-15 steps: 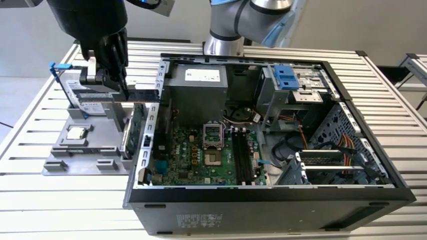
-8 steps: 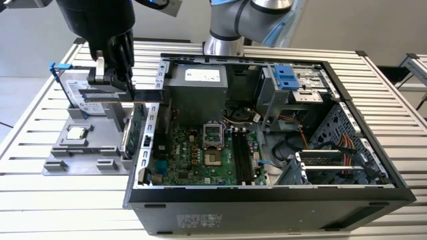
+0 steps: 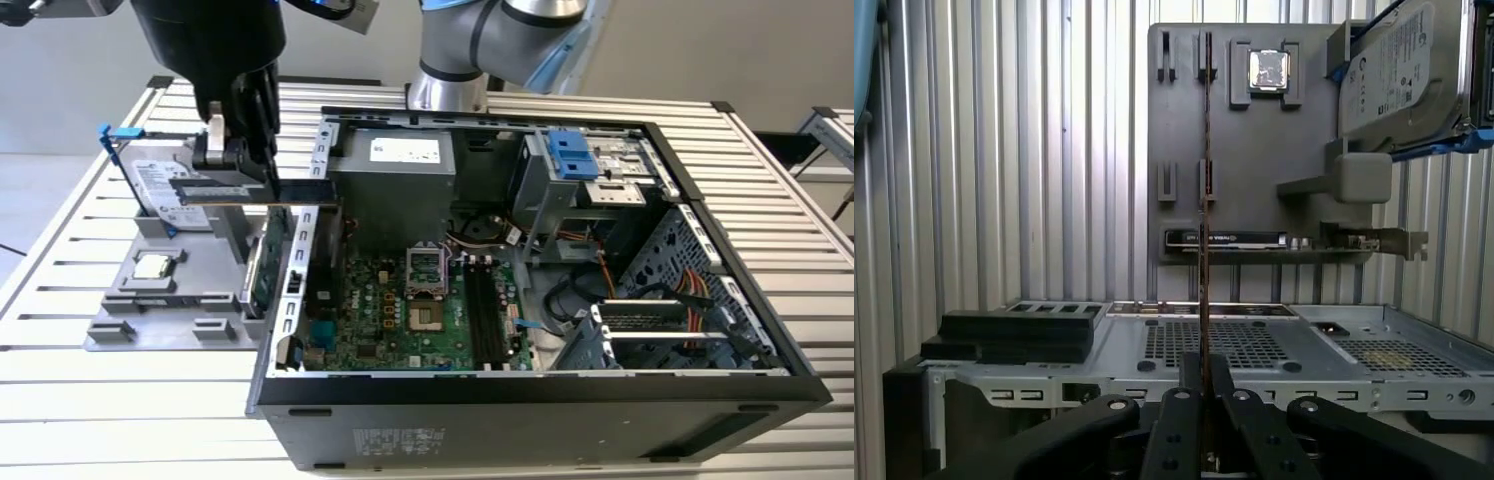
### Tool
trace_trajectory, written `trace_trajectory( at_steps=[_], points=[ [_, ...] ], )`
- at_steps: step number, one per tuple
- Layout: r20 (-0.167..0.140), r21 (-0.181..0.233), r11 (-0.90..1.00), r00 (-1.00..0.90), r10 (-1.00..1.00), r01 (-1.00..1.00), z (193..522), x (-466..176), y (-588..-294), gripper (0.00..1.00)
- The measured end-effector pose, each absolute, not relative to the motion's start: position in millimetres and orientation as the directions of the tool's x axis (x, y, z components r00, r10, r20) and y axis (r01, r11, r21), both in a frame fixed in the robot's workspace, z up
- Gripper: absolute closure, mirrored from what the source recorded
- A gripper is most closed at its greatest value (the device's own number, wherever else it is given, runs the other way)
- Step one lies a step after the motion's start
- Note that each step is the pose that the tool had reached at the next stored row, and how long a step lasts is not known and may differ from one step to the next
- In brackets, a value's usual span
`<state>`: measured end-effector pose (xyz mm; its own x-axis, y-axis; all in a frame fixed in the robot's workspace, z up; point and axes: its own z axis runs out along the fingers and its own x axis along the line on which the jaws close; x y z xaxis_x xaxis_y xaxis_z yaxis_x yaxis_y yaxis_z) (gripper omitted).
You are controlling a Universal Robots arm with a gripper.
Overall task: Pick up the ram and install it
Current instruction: 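Pick up the ram and move it above insertion slot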
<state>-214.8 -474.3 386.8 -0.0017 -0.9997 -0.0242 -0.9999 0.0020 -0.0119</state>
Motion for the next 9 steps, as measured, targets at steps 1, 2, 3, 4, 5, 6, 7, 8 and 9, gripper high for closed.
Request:
trace_trajectory(
  at_steps=[1,2,3,4,5,6,7,8,9],
  points=[
    [-0.024,-0.012,0.002,-0.002,-1.0,-1.0,386.8,-213.8,-474.3,1.0],
    [-0.024,-0.012,0.002,-0.002,-1.0,-1.0,386.8,-212.8,-474.3,1.0],
    [-0.024,-0.012,0.002,-0.002,-1.0,-1.0,386.8,-211.7,-474.3,1.0],
    [-0.024,-0.012,0.002,-0.002,-1.0,-1.0,386.8,-210.6,-474.3,1.0],
    [-0.024,-0.012,0.002,-0.002,-1.0,-1.0,386.8,-209.6,-474.3,1.0],
    [-0.024,-0.012,0.002,-0.002,-1.0,-1.0,386.8,-208.5,-474.3,1.0],
    [-0.024,-0.012,0.002,-0.002,-1.0,-1.0,386.8,-207.5,-474.3,1.0],
    [-0.024,-0.012,0.002,-0.002,-1.0,-1.0,386.8,-206.5,-474.3,1.0],
    [-0.024,-0.012,0.002,-0.002,-1.0,-1.0,386.8,-205.3,-474.3,1.0]
  ],
)
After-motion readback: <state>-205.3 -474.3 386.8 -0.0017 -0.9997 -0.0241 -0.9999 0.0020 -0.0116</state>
